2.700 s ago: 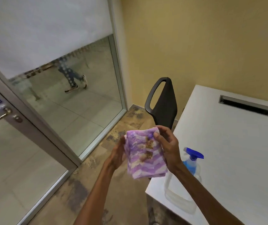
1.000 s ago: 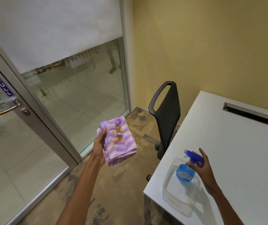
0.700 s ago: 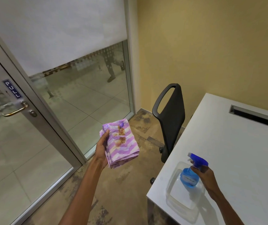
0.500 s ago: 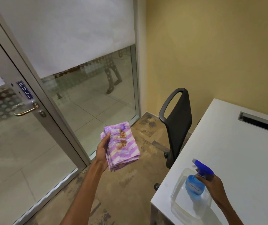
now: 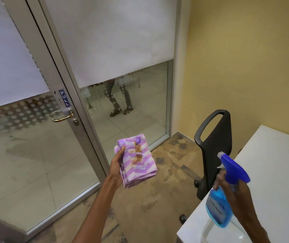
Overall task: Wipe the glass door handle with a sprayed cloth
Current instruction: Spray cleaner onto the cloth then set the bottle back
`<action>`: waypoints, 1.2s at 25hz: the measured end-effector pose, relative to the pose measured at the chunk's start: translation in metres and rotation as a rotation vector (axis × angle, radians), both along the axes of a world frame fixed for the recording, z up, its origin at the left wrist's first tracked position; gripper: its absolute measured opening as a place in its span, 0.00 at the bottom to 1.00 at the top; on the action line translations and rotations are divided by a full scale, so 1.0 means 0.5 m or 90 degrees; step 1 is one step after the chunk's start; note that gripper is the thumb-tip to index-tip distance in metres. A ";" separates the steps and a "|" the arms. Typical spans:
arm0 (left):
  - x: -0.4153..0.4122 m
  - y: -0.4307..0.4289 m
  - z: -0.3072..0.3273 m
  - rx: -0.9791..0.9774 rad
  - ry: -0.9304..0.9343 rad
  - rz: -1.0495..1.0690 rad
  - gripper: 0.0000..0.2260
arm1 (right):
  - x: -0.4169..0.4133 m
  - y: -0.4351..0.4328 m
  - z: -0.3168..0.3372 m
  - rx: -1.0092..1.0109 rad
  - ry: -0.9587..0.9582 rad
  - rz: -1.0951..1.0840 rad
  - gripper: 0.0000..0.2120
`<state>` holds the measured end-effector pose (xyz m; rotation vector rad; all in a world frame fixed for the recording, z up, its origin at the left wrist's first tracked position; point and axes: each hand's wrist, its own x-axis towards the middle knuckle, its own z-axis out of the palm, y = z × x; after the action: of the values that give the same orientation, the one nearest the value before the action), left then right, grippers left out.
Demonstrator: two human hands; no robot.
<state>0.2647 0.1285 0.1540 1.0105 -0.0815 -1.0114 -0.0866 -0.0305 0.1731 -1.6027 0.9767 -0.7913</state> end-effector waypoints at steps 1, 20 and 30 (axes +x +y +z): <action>0.001 0.008 0.006 -0.001 -0.004 0.005 0.31 | 0.027 0.011 0.016 0.002 -0.023 0.037 0.16; 0.029 0.188 0.080 -0.005 -0.102 0.141 0.15 | 0.425 0.293 0.071 0.137 -0.104 0.394 0.10; 0.041 0.242 0.109 0.027 -0.144 0.236 0.13 | 0.462 0.336 0.092 0.182 -0.104 0.388 0.07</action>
<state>0.2850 0.2496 0.2085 1.1271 -0.0554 -0.5614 0.1445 0.1373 0.2192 -1.4409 0.4167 -0.3341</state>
